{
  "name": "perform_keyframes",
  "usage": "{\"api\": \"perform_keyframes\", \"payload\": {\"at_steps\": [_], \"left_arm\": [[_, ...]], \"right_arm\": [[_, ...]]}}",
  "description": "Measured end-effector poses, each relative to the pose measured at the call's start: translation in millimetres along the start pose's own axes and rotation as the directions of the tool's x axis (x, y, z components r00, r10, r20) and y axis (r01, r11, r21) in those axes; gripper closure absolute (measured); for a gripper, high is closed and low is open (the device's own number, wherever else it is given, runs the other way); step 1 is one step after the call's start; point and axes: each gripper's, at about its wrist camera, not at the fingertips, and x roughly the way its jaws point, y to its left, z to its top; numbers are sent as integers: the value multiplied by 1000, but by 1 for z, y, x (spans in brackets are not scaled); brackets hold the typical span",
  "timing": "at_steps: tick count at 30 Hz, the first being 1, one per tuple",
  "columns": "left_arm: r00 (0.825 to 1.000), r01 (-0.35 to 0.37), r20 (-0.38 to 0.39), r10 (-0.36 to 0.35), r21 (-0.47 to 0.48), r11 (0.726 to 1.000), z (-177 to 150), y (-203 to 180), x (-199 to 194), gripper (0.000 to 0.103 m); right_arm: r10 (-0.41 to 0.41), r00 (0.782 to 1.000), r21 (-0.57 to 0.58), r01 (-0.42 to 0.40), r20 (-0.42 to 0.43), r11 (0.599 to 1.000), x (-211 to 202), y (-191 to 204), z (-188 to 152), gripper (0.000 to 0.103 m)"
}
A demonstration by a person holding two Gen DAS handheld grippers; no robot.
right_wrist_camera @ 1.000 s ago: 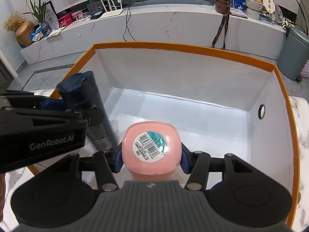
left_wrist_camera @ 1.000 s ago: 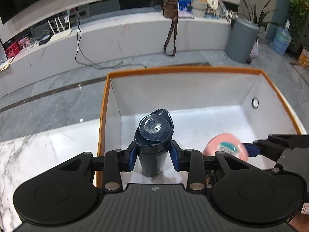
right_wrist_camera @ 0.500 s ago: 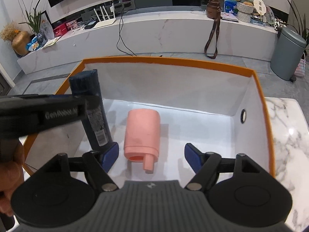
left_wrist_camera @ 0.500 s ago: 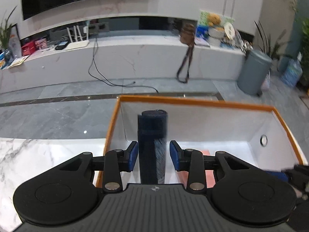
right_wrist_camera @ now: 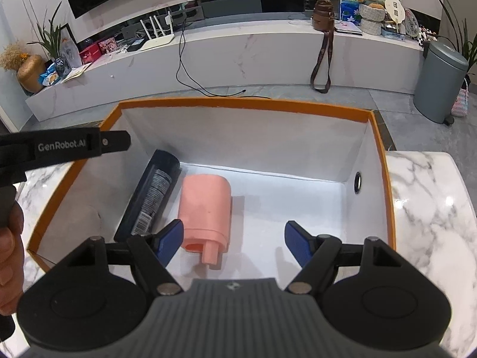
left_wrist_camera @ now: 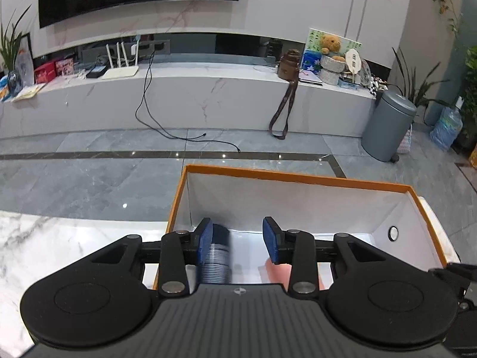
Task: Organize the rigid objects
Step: 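Release the navy can in the box with the left tool and withdraw both tools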
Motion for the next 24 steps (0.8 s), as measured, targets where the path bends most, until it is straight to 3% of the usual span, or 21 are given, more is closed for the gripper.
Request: {"api": "perform_keyframes", "payload": {"at_steps": [4, 10, 16, 24], "left_arm": [[1000, -6, 10, 6, 36, 999, -1, -9, -15, 56], [1000, 15, 21, -15, 0, 1000, 1, -9, -42, 53], [1000, -12, 24, 12, 12, 1000, -2, -11, -67, 53], [998, -20, 59, 20, 1, 1000, -28, -15, -115, 42]], "right_arm": [[14, 1000, 0, -14, 25, 1000, -15, 0, 4, 29], [24, 998, 5, -25, 64, 1000, -39, 0, 9, 29], [39, 994, -7, -39, 101, 999, -68, 6, 11, 29], [46, 990, -41, -40, 135, 998, -101, 10, 4, 29]]}}
